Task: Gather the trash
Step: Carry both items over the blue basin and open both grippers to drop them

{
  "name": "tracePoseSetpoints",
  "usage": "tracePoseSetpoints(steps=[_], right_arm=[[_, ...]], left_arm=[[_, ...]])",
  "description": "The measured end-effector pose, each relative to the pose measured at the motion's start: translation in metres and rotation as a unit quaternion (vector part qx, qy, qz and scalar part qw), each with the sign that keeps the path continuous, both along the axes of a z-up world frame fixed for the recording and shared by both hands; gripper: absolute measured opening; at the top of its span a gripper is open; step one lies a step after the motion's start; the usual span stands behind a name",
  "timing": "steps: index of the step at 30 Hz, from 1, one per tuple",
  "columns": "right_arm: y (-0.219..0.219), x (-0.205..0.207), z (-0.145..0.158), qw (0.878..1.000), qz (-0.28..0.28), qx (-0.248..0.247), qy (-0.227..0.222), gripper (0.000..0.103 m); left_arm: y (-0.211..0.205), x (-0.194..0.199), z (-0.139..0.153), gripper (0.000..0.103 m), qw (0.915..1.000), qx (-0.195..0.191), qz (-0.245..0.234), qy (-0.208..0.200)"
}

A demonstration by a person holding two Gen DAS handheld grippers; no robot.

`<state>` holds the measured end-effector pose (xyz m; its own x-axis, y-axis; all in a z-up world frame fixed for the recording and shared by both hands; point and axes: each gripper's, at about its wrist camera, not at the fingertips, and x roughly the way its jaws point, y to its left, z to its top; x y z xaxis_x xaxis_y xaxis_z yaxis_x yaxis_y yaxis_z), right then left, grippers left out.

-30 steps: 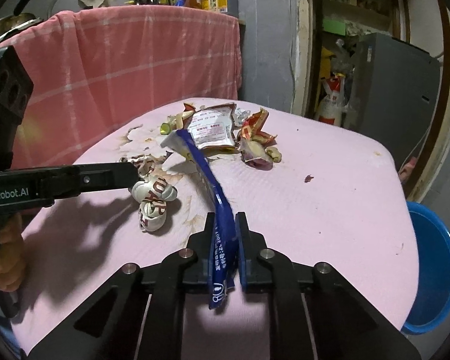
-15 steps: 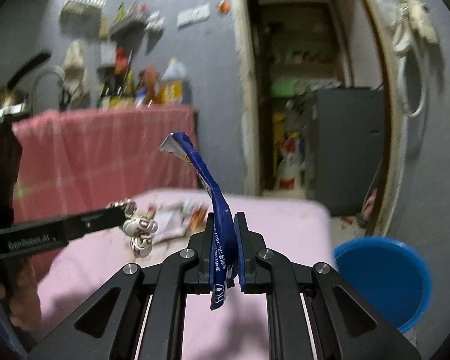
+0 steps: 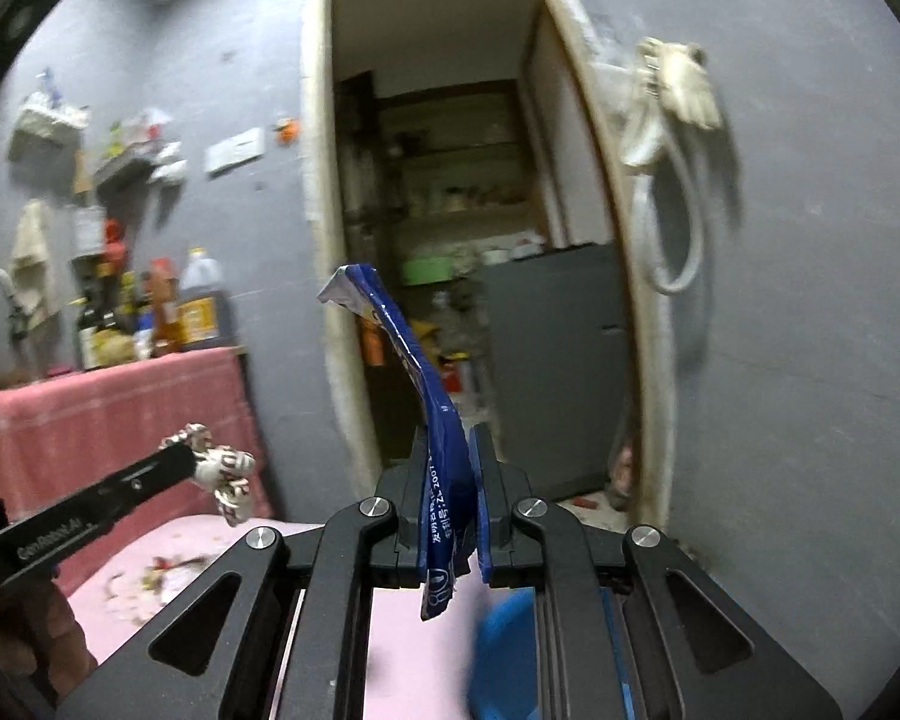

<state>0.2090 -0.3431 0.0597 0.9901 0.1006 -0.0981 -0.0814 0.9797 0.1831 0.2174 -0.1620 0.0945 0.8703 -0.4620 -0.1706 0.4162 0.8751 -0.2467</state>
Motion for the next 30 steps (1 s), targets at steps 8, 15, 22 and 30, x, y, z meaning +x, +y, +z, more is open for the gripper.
tracePoseSetpoints(steps=[8,15,22,30], right_arm=[[-0.05,0.015,-0.039,0.997,-0.055,0.028,0.045,0.009],[-0.085,0.033,-0.075,0.989,-0.069,0.069,0.11,0.011],[-0.101,0.047,-0.106,0.976,-0.062,0.118,0.172,0.013],[-0.104,0.055,-0.114,0.97,-0.058,0.13,0.198,0.029]], left_arm=[[-0.059,0.046,-0.029,0.005,0.997,0.015,-0.049,0.058],[-0.097,0.079,-0.062,0.005,0.9863,0.039,-0.075,0.142],[-0.122,0.107,-0.096,0.006,0.9706,0.07,-0.078,0.217],[-0.121,0.123,-0.121,0.017,0.9574,0.062,-0.072,0.273]])
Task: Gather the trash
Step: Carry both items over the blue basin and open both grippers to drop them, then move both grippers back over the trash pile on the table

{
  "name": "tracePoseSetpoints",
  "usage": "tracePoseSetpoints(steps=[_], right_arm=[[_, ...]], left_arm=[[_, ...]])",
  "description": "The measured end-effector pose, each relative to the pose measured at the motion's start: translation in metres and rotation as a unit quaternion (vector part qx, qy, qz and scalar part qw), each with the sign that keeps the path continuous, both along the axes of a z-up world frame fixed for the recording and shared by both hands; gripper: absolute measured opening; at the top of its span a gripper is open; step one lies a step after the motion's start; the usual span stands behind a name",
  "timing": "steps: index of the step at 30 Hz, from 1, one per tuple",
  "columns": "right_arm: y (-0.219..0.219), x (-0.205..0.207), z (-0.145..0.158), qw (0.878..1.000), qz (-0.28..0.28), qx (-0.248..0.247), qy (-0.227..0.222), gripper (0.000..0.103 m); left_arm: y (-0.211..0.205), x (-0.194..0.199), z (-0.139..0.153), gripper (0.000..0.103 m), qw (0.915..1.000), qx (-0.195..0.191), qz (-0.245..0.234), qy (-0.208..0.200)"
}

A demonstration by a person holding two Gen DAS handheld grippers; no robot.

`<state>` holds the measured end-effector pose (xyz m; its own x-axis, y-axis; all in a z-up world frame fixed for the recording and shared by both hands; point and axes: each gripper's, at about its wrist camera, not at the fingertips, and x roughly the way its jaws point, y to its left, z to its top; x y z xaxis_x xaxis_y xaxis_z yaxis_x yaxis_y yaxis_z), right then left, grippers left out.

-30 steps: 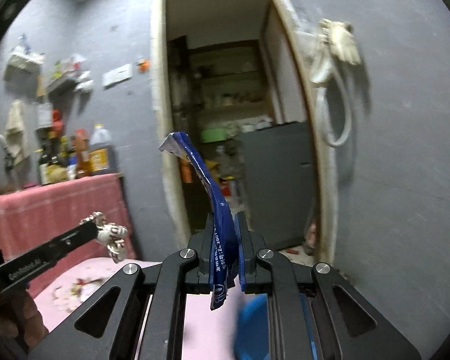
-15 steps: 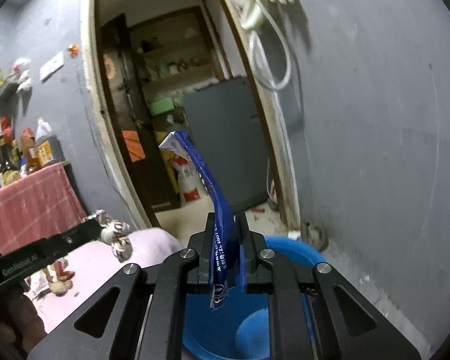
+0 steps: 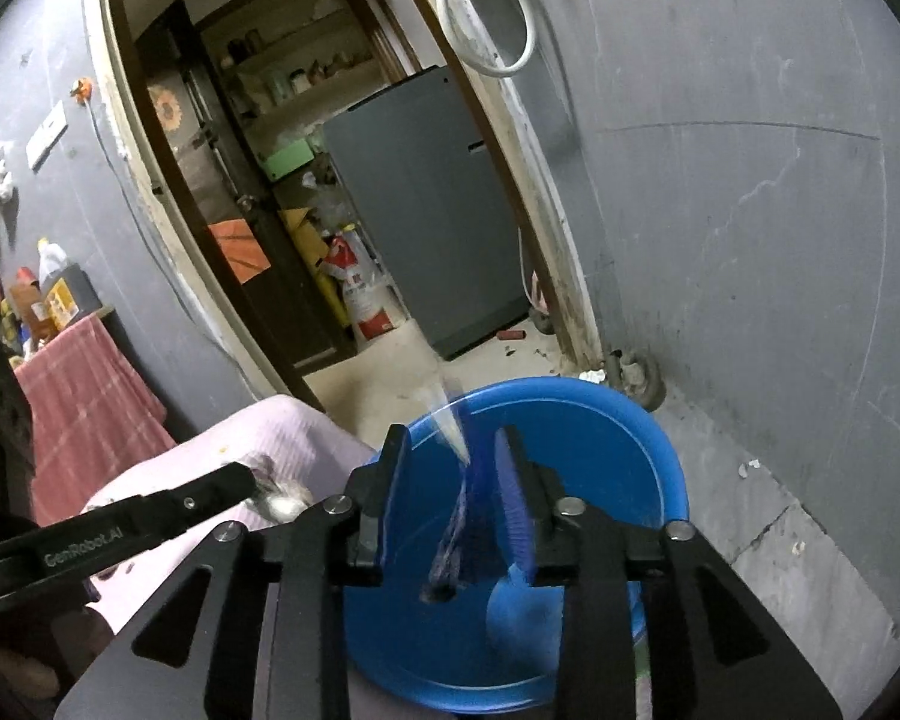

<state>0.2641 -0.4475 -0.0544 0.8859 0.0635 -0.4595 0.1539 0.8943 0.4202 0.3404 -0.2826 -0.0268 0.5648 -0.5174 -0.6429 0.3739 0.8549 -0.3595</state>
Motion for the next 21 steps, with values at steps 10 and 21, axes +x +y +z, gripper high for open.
tracePoseSetpoints(steps=[10,21], right_arm=[[0.004,-0.005,0.011,1.0,-0.007,-0.009,-0.027,0.048],[0.048,-0.035,0.067,0.985,0.015,-0.074,-0.158,0.098]], left_arm=[[0.03,-0.013,0.018,0.048,0.9991,-0.009,0.027,-0.03],[0.11,-0.069,0.075,0.095,0.9761,-0.014,0.12,-0.181]])
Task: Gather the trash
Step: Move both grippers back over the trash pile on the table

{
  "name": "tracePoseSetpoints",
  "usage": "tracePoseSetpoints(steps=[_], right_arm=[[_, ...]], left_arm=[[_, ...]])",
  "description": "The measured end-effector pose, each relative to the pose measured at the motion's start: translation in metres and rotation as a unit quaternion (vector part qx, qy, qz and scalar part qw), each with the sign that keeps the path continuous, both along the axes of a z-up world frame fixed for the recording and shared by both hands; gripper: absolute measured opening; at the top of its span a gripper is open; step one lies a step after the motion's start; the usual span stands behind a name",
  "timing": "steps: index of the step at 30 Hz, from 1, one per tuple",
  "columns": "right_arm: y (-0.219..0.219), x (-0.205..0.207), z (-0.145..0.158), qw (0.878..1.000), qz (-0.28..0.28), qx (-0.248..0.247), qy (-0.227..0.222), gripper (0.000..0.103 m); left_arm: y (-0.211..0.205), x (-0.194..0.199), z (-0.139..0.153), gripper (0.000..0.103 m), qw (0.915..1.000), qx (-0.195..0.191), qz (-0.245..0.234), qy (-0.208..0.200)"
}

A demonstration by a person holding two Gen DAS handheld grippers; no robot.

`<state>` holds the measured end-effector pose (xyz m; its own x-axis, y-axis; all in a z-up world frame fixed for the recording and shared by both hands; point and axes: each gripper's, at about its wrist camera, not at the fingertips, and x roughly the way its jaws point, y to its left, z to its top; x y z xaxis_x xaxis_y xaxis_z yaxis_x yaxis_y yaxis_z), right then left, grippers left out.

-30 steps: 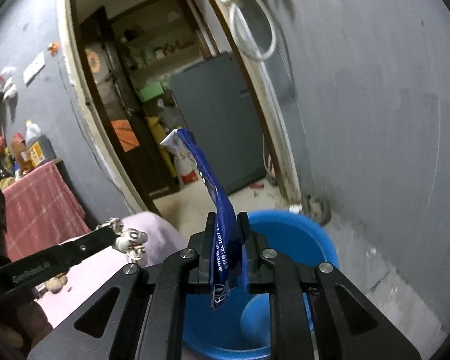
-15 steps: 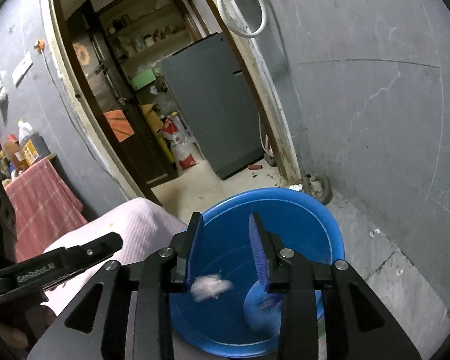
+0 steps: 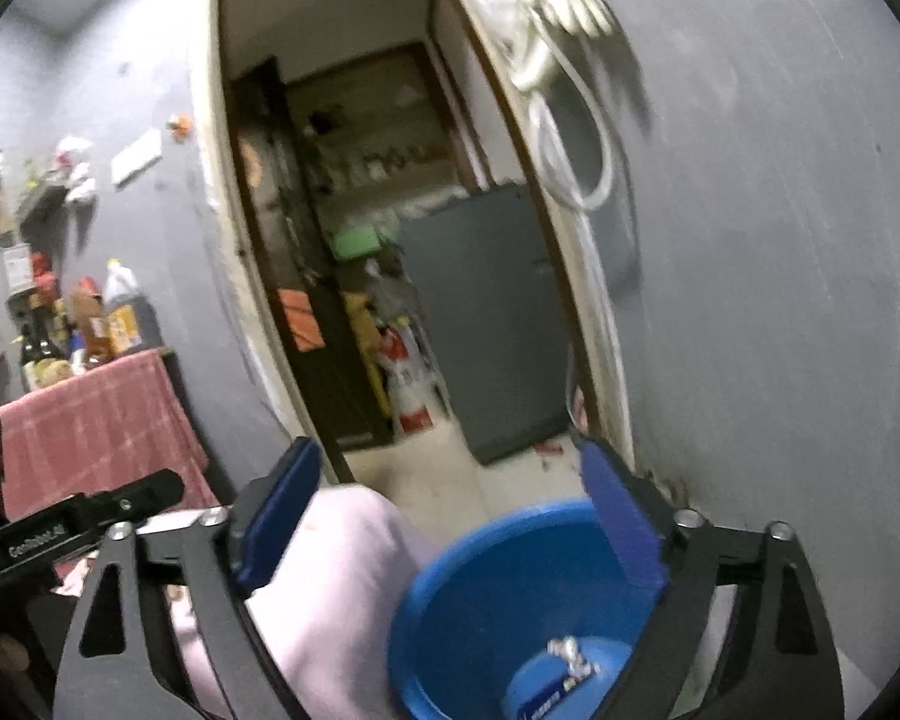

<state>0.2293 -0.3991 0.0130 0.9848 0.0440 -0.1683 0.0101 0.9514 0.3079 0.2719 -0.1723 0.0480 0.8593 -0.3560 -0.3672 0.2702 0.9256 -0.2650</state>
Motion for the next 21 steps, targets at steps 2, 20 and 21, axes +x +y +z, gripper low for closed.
tracePoseSetpoints(steps=[2,20,21], right_arm=[[0.013,-0.005,0.01,1.0,0.011,-0.009,-0.025,0.103],[0.149,-0.023,0.059,0.98,0.121,-0.083,-0.135,0.103],[0.153,-0.024,0.058,0.979,0.124,-0.084,-0.136,0.103]], left_arm=[[0.018,-0.011,0.009,0.098,0.9994,0.002,0.021,-0.027],[0.148,-0.085,0.03,0.101,0.977,0.046,0.165,-0.128],[0.155,-0.086,0.028,0.101,0.9761,0.048,0.17,-0.127]])
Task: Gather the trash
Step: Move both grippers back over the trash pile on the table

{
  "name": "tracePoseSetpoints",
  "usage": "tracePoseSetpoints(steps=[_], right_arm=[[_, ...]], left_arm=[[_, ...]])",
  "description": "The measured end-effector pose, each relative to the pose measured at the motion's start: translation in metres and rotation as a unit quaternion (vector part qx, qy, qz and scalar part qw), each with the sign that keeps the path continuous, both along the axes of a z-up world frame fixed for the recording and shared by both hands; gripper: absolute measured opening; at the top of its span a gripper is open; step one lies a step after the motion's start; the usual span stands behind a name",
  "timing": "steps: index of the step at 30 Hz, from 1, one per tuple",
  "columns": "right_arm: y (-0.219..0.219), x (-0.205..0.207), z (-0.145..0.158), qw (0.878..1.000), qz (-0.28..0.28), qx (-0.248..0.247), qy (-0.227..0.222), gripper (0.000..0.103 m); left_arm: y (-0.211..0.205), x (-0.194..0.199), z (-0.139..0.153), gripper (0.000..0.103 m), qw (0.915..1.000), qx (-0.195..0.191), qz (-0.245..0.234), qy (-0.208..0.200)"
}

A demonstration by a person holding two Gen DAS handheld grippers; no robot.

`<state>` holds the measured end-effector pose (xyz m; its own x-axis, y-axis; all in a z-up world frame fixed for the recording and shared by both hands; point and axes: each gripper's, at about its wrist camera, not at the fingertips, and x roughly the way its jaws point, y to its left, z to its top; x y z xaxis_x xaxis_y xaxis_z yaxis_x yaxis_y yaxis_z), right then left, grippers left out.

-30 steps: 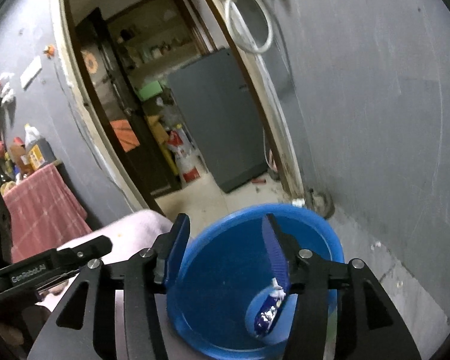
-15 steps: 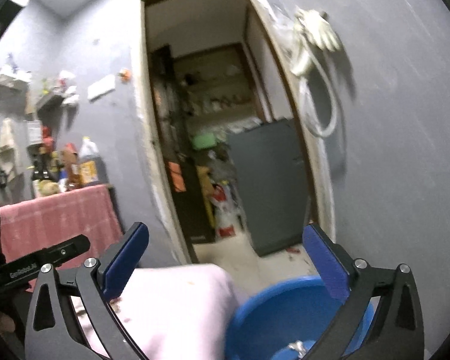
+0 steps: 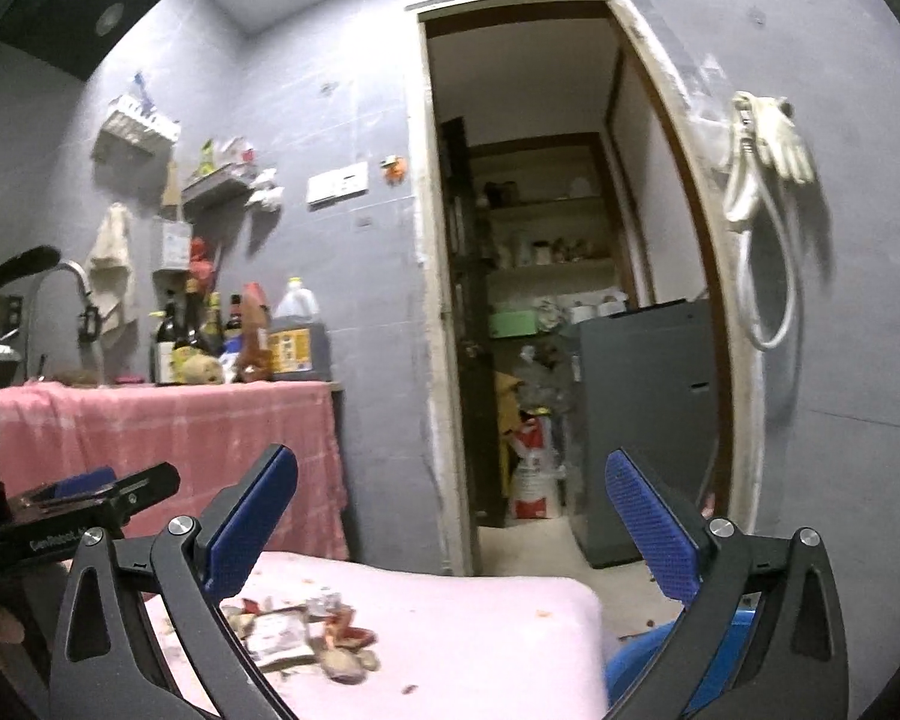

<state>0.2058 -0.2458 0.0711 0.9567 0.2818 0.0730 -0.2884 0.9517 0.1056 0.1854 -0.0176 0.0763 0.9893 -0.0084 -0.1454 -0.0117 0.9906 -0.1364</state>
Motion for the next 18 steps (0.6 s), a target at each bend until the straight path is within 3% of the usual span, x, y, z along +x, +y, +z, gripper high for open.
tracePoseSetpoints(steps=[6,11,18], right_arm=[[0.031,0.012,-0.015,0.999,0.029,-0.025,0.016,0.103],[0.05,0.03,-0.034,0.996,0.042,-0.057,0.057,0.103],[0.058,0.067,-0.064,0.981,0.051,-0.075,0.17,0.103]], left_arm=[[0.031,0.001,-0.021,0.101,0.9996,0.002,0.022,0.019],[0.044,0.013,-0.045,0.101,0.9982,0.003,0.02,0.056],[0.052,0.035,-0.076,0.101,0.9912,0.007,-0.014,0.132]])
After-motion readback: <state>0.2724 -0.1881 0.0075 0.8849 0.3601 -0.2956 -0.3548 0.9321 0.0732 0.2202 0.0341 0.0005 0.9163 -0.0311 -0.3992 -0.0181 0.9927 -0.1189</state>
